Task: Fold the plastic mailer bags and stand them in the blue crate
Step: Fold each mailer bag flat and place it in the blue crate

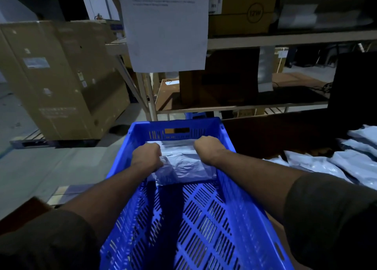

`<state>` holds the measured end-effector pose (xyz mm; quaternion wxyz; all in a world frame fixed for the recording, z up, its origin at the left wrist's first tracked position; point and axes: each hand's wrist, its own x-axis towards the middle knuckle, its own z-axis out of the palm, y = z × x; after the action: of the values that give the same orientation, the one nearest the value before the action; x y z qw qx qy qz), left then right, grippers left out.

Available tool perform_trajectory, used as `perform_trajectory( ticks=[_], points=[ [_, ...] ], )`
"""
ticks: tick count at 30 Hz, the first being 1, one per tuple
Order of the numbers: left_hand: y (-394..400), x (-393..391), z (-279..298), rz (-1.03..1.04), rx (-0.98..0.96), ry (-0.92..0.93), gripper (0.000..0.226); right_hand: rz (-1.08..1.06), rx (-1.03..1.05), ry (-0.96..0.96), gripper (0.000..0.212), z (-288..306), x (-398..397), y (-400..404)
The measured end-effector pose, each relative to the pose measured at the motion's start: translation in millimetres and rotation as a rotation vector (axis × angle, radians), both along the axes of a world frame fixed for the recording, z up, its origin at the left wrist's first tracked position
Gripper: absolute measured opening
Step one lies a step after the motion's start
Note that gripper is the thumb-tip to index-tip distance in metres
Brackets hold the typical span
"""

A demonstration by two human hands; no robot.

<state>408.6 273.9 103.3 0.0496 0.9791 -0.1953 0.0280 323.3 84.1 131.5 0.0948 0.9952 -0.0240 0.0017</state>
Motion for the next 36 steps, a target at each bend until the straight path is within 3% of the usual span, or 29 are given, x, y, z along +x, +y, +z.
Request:
perform_trajectory(
  ticks=[9,12,15,18,21,28,32,36],
  points=[
    [-1.7,-10.9,3.2,-0.01,0.009,-0.097,0.036,0.029,-0.061,-0.074,0.022,-10.7,5.0,5.7],
    [-7.2,-18.6,3.0,-0.034,0.015,-0.11,0.039,0.083,-0.019,0.05,0.024,-19.1,7.6,8.4],
    [-15.7,-24.0,-0.2,-0.087,0.029,0.003,0.04,0.115,0.0,0.23,0.034,-27.8,11.6,6.3],
    [-23.3,-30.0,-0.6,-0.097,-0.006,0.021,0.045,0.096,0.029,0.252,0.035,-24.8,8.6,2.0],
    [-33.8,-41.4,6.1,-0.13,-0.057,-0.045,0.045,0.106,0.067,0.137,0.03,-11.2,-8.5,-1.6],
    [-84.5,-97.9,48.9,-0.263,-0.362,-0.09,0.025,0.167,0.385,-0.476,0.019,24.3,-99.5,-38.3],
    [-135.7,-133.8,73.9,-0.346,-0.577,0.046,0.02,0.009,0.514,-0.569,0.023,15.4,-158.9,-87.7],
    [-195.8,-172.0,75.7,-0.452,-0.547,0.09,0.022,-0.176,0.588,-0.624,0.028,-6.0,-220.1,-151.5]
  ],
)
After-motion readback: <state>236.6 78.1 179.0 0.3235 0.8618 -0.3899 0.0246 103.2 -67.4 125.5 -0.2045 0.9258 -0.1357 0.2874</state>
